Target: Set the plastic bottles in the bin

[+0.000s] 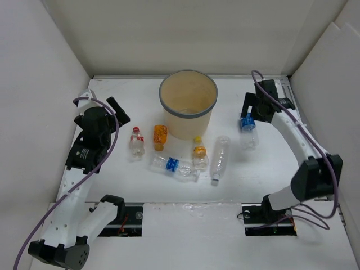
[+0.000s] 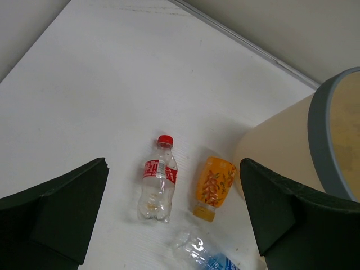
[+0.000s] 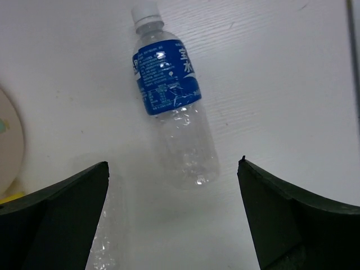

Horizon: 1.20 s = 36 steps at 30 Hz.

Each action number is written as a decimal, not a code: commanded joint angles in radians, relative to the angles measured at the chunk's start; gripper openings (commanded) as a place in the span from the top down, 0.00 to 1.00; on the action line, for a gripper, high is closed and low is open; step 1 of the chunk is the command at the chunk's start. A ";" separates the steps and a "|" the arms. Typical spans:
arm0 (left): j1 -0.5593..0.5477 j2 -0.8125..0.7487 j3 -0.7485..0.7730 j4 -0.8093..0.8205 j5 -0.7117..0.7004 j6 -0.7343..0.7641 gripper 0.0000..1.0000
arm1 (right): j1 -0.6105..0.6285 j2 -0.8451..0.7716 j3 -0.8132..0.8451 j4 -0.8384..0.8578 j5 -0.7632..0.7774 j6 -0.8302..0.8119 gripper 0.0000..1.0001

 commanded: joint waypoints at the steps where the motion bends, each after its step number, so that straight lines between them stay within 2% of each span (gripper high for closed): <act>1: 0.004 -0.023 0.007 0.038 0.021 0.019 0.00 | -0.017 0.153 0.093 0.042 -0.119 -0.044 0.00; 5: -0.038 -0.033 0.007 0.038 -0.014 0.028 0.00 | -0.066 0.288 0.142 0.062 -0.183 -0.053 0.00; 10: -0.038 -0.051 -0.011 0.047 0.009 0.028 0.00 | -0.118 0.468 0.242 0.053 -0.231 -0.064 0.00; 19: -0.038 -0.051 0.009 0.036 0.018 0.028 0.00 | -0.128 0.631 0.334 -0.010 -0.274 -0.040 0.03; 21: -0.038 -0.033 0.023 0.012 0.003 0.028 0.00 | -0.153 0.653 0.334 -0.010 -0.286 -0.015 0.10; 25: -0.038 -0.010 0.075 -0.031 -0.052 0.009 0.00 | -0.202 0.634 0.300 0.007 -0.343 0.006 0.40; 27: -0.038 0.001 0.102 -0.032 -0.052 0.008 0.00 | -0.234 0.603 0.270 0.033 -0.383 0.023 0.81; 28: -0.038 0.001 0.103 -0.032 -0.036 0.008 0.00 | -0.247 0.570 0.253 0.047 -0.395 0.032 0.97; 31: -0.038 0.029 0.170 -0.032 0.059 0.022 0.00 | -0.276 0.481 0.243 0.056 -0.442 0.045 1.00; 34: -0.038 0.067 0.263 -0.009 0.225 0.068 0.00 | -0.276 0.396 0.283 0.035 -0.432 0.045 1.00; 36: -0.038 0.110 0.345 0.014 0.384 0.096 0.00 | -0.264 0.312 0.317 0.016 -0.432 0.054 1.00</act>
